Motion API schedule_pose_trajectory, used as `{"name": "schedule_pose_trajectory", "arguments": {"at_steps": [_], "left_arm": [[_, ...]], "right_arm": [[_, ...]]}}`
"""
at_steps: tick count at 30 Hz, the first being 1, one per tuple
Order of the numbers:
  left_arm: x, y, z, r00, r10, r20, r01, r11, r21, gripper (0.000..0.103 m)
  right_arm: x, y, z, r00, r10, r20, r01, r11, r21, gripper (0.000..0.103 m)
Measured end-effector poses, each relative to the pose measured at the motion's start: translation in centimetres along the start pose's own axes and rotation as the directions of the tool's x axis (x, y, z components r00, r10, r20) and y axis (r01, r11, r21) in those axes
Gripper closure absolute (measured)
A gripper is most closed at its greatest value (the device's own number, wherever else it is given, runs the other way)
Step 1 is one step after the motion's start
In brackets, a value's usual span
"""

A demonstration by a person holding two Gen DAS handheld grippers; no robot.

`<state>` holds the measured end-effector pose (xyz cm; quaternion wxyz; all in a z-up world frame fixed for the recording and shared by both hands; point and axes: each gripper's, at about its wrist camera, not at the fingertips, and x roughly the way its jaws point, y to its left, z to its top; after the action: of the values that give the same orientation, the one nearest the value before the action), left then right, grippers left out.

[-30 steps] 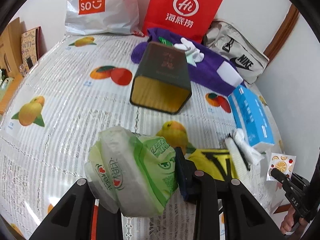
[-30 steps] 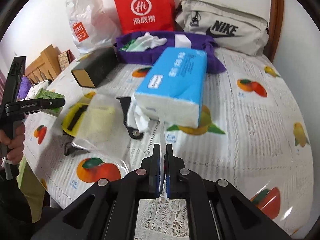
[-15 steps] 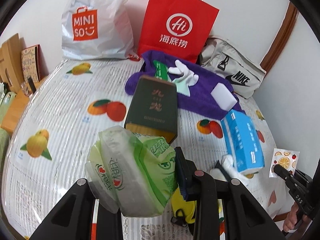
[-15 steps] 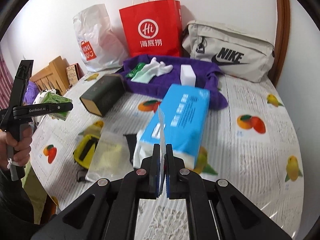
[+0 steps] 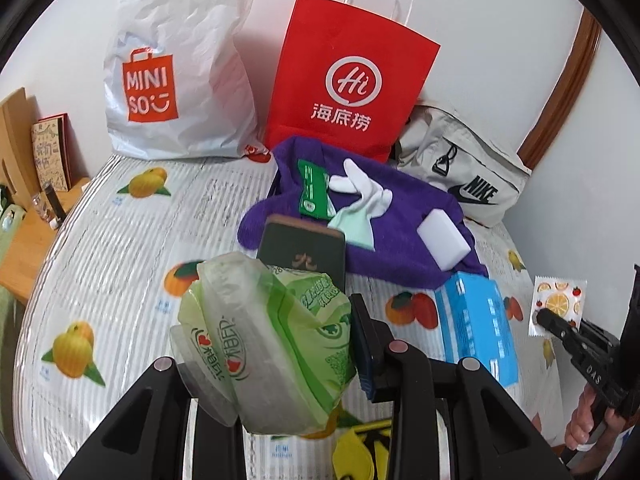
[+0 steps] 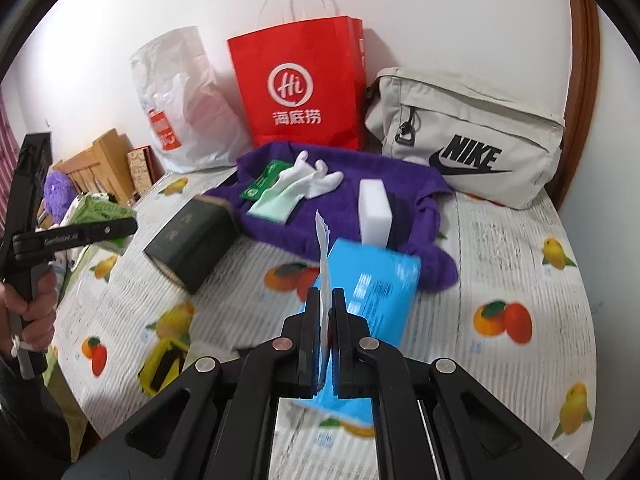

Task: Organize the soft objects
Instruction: 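Carry the wipes packet and sachet over the purple towel with both tools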

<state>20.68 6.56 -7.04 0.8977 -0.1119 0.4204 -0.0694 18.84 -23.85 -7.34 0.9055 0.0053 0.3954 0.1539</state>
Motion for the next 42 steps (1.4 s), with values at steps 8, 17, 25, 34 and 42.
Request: {"name": "schedule_pose_trajectory", "arguments": {"at_steps": [8,17,25,34,42], "left_arm": [[3.0,-0.8,3.7,1.0,0.007,-0.008,-0.007,0.999,0.037,0.073],[7.2,-2.0,7.4,0.999,-0.012,-0.034,0.014,0.998,0.065,0.073],[11.0,-3.6,10.3,0.997,-0.054,-0.059,0.059,0.995,0.083,0.073],[14.1,-5.5,12.5,0.996,-0.066,-0.067,0.072,0.993,0.095,0.073],[15.6,-5.1,12.1,0.995,-0.036,-0.098,0.048,0.992,0.113,0.073]], "right_arm": [[3.5,-1.7,5.4,1.0,-0.015,0.015,0.015,1.0,0.002,0.098],[8.3,-3.8,10.5,0.999,-0.038,0.003,0.038,0.999,-0.015,0.098],[12.6,-7.0,12.8,0.998,-0.043,-0.046,0.045,0.998,0.037,0.098],[16.3,-9.7,12.7,0.993,-0.04,-0.113,0.05,0.994,0.094,0.098],[19.5,-10.0,11.6,0.979,-0.011,-0.204,0.031,0.995,0.093,0.098]]}}
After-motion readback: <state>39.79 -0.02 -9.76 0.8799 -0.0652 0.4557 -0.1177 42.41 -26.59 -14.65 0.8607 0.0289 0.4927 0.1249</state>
